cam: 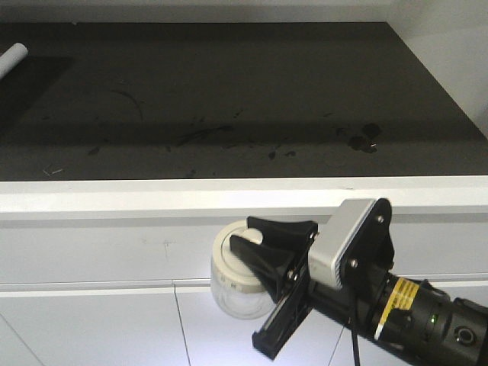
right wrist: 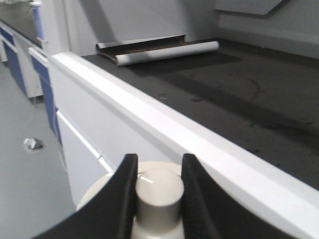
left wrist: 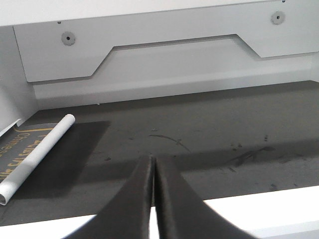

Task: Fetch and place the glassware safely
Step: 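Close the right gripper on the lid and lift the jar out, then hold the jar in the right gripper while the base turns away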

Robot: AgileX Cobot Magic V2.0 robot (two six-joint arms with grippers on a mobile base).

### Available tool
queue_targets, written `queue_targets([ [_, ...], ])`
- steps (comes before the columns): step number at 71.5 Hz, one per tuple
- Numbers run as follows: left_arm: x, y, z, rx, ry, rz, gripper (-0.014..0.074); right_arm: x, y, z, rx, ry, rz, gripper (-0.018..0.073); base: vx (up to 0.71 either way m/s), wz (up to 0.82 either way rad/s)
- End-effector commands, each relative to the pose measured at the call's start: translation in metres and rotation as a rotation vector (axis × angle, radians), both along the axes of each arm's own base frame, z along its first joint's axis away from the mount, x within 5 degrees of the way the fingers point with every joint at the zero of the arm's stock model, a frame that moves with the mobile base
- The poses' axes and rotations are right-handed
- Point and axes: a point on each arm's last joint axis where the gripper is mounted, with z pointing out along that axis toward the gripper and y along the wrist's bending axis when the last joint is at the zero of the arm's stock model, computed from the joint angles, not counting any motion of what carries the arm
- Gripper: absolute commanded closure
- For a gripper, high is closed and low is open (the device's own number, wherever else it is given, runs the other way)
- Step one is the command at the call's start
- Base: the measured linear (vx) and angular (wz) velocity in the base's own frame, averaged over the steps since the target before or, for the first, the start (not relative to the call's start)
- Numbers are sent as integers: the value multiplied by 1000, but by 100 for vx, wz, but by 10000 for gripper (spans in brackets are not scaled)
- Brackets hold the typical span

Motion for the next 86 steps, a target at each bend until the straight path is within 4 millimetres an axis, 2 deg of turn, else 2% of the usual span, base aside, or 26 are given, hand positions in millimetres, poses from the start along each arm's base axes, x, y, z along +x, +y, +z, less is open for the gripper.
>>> queue_targets([
  [1, 0, 0, 14, -14, -89, -3, 603, -6, 3, 26, 151, -108, 39, 563, 0, 0],
  [86, 0, 0, 14, -14, -89, -3, 603, -7, 4, 28, 167, -119, 49, 563, 0, 0],
])
